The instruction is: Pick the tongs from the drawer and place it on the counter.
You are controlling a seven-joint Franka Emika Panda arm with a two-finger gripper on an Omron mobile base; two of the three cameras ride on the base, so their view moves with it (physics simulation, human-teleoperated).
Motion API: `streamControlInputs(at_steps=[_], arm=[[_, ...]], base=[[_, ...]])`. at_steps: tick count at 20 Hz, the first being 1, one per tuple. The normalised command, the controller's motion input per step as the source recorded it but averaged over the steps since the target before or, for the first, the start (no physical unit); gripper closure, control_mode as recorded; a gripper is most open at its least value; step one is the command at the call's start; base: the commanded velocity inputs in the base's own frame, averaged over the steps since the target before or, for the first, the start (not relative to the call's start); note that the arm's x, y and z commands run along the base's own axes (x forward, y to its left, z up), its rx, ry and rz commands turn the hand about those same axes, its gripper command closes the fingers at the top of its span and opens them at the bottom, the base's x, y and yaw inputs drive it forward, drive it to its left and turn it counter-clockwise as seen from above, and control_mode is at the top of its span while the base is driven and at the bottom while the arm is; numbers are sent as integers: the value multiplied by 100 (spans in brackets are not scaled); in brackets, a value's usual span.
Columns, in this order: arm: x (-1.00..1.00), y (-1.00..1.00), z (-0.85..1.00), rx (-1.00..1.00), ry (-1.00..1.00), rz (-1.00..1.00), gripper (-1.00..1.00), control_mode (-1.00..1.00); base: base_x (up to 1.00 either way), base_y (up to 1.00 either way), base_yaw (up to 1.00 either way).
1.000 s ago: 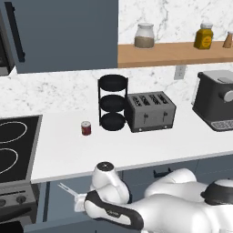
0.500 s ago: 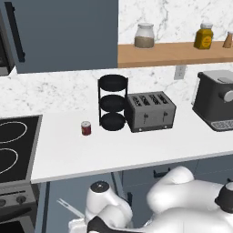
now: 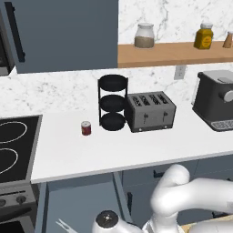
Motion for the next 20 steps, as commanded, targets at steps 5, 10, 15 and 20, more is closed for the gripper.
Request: streamControlInputs(at_steps=[5, 10, 15, 20], arm=[[5, 0, 33, 1, -23, 0, -100, -100], [82, 0, 46, 7, -26, 7, -100, -100], [87, 0, 17, 4, -11, 6, -100, -100], [62, 6, 0, 1, 9, 8, -100, -100]], base=[[0, 0, 0], [0, 0, 0], [0, 0, 0], [0, 0, 0]])
